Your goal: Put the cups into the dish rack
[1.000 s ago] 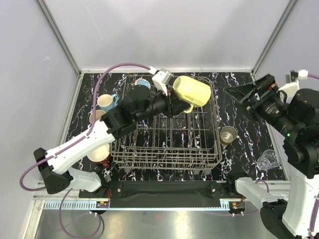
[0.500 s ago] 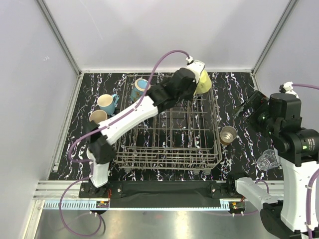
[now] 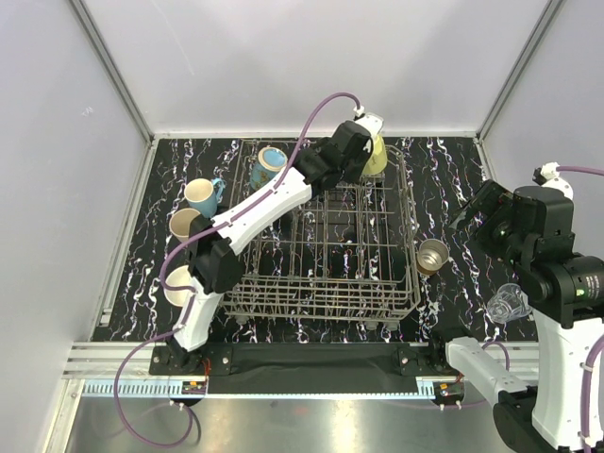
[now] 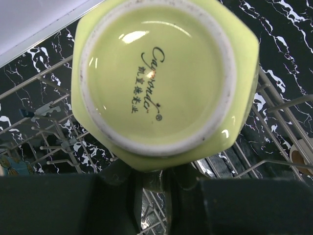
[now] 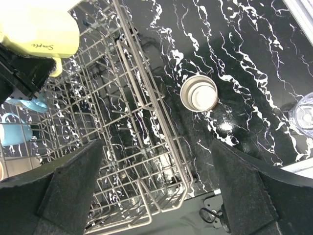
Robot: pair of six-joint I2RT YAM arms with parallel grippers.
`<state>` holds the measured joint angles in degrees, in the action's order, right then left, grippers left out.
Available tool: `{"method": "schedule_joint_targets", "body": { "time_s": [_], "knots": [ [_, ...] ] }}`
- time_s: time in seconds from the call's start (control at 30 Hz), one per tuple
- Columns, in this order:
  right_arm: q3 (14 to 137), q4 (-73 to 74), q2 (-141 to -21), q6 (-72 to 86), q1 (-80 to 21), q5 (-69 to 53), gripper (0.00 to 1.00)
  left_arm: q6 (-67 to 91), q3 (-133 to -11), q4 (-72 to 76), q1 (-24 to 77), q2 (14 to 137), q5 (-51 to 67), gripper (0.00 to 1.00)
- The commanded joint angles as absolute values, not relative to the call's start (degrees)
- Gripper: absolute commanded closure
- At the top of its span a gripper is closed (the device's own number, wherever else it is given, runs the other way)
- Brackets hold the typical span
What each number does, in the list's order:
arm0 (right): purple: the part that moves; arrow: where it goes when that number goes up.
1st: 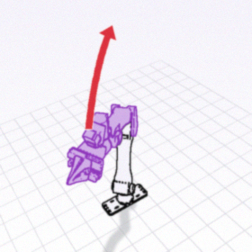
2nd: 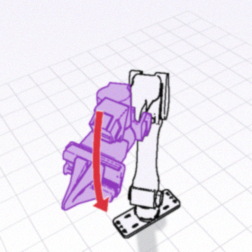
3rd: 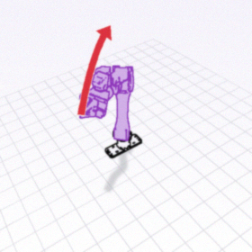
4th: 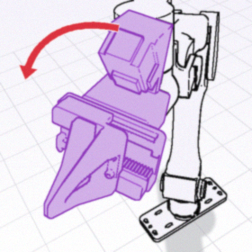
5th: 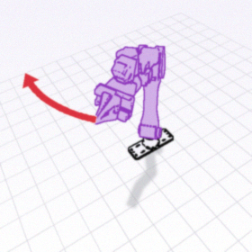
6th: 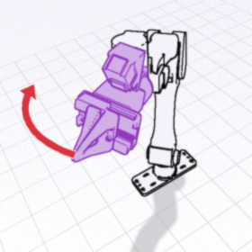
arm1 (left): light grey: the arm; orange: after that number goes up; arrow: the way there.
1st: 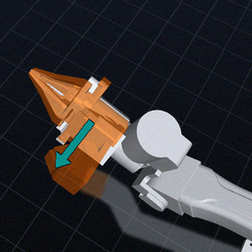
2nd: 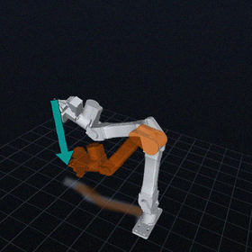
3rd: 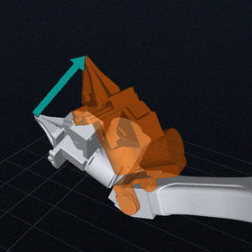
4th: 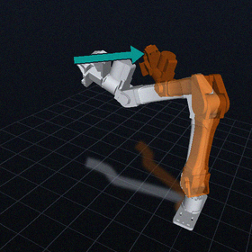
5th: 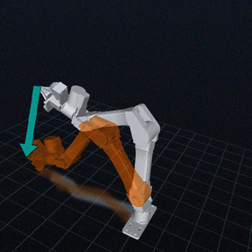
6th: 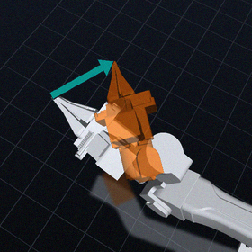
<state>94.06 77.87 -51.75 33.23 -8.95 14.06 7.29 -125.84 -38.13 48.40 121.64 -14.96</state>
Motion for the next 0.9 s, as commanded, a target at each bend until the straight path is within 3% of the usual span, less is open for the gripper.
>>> {"method": "schedule_joint_targets", "body": {
  "time_s": [0.0,0.2,0.37,0.53,0.87],
  "knots": [
    [93.16,83.94,-51.50,32.69,-9.05,14.86,0.01,6.85,-125.87,-30.15,48.87,121.11,-13.97,1.00],
    [92.29,84.02,-50.80,33.14,-9.05,14.24,0.01,7.91,-125.16,-31.28,48.78,122.61,-15.29,1.00],
    [91.06,83.59,-50.62,33.31,-9.05,13.19,0.01,8.35,-106.27,-18.38,48.96,109.61,-20.03,1.00],
    [89.74,82.18,-50.18,34.01,-9.05,11.26,0.01,7.03,-108.90,-23.90,48.87,105.30,-24.07,1.00],
    [88.94,80.60,-50.01,34.37,-9.05,8.53,0.01,9.22,-103.02,-31.28,45.54,93.62,-28.65,1.00]
  ]
}}
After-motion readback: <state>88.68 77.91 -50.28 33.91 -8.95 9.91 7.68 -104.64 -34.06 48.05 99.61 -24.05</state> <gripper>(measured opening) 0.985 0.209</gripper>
